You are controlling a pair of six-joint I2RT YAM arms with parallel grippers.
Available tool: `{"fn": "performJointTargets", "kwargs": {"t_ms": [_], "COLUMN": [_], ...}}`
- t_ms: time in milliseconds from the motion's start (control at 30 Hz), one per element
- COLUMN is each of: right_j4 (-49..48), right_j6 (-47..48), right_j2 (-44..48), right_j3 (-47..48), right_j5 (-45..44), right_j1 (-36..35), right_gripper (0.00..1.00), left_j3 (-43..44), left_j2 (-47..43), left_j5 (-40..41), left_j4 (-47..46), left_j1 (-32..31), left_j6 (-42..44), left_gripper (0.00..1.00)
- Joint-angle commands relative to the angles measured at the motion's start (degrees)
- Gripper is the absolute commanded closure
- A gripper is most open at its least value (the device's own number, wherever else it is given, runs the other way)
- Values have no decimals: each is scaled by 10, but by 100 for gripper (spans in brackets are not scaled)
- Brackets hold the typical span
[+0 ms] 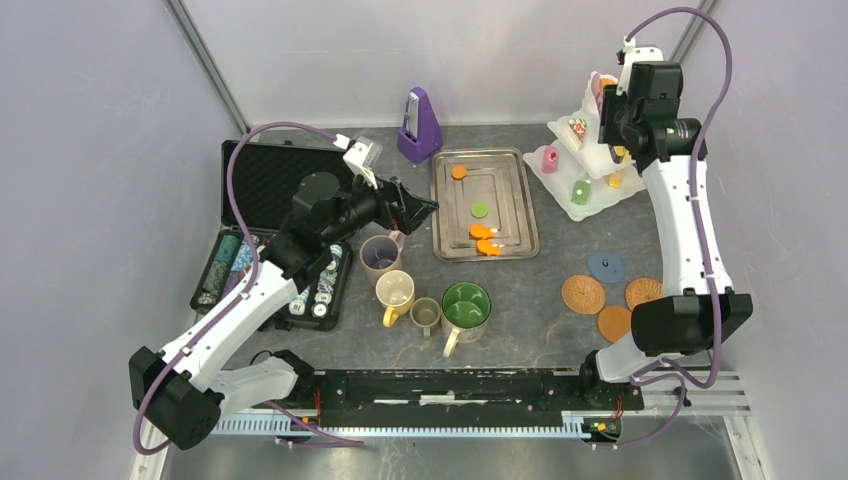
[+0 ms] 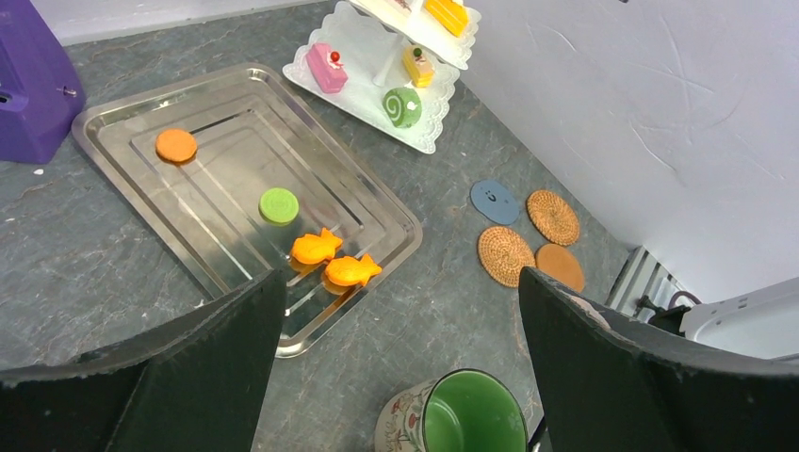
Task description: Serve the afternoon tea
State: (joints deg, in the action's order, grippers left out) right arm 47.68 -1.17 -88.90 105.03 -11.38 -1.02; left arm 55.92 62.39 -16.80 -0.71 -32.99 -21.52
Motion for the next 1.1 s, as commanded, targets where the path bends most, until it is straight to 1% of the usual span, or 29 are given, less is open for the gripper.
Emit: {"fn": "performJointTargets", "kwargs": {"t_ms": [0, 200, 333, 567, 833, 933, 1067], "right_j4": [-31, -35, -33, -26, -35, -40, -54], "right_j6": [7, 7, 7, 26, 42, 42, 37], "right_j2": [1, 1, 1, 7, 51, 71, 104], "right_j3": [-11, -17, -18, 3, 17, 5, -32], "right_j5": [9, 19, 11, 5, 17, 42, 108], "right_j1": [4, 5, 5, 5, 5, 5, 4], "right_gripper": [57, 50, 44, 45, 45, 45, 46], "left_j3": [21, 23, 23, 23, 24, 23, 22], "left_j2": [2, 5, 5, 6, 13, 13, 13], "left_j5": [6, 4, 6, 4, 0, 2, 5], "left_j4": [-3, -3, -2, -1, -2, -2, -2], "left_j1": [-2, -2, -2, -2, -2, -2, -2], "left_j6": [16, 16, 17, 17, 15, 15, 16], "left_gripper": [1, 1, 1, 1, 1, 1, 1]}}
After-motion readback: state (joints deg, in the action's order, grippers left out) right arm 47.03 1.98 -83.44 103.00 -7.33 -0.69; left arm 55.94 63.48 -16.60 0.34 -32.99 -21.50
